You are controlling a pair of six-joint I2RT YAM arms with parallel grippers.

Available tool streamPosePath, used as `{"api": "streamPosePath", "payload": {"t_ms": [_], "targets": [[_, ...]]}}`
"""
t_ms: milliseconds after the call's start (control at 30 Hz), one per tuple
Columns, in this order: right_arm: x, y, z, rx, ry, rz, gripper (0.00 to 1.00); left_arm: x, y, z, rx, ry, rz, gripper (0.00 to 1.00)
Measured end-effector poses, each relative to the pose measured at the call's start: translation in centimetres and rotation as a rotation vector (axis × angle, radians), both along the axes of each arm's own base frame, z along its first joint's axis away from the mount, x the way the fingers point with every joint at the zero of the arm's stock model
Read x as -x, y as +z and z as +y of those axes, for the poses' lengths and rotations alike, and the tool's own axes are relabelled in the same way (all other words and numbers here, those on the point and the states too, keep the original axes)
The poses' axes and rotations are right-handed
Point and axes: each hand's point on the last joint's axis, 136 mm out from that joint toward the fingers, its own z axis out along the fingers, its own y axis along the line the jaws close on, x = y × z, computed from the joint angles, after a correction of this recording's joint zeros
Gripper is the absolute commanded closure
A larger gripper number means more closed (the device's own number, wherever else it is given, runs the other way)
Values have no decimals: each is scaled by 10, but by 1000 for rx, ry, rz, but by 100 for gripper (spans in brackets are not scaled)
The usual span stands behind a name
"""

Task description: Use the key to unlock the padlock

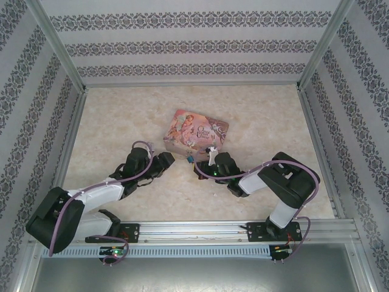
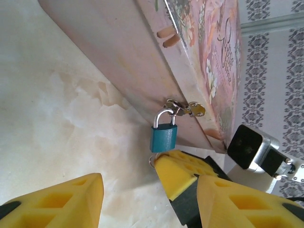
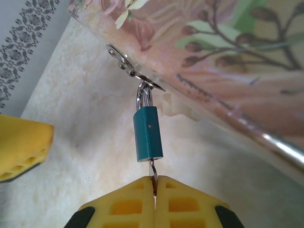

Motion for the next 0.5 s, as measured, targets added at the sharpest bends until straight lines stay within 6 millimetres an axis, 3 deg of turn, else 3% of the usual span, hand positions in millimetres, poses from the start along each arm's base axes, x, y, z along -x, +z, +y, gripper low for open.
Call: {"api": "streamPosePath", "payload": {"t_ms": [333, 500], "targets": [[-1, 11, 10, -112, -24, 120, 100, -11, -2, -12, 81, 6, 19, 47], [-2, 15, 13, -141, -27, 155, 100, -19, 8, -20, 107, -11, 2, 47]]}}
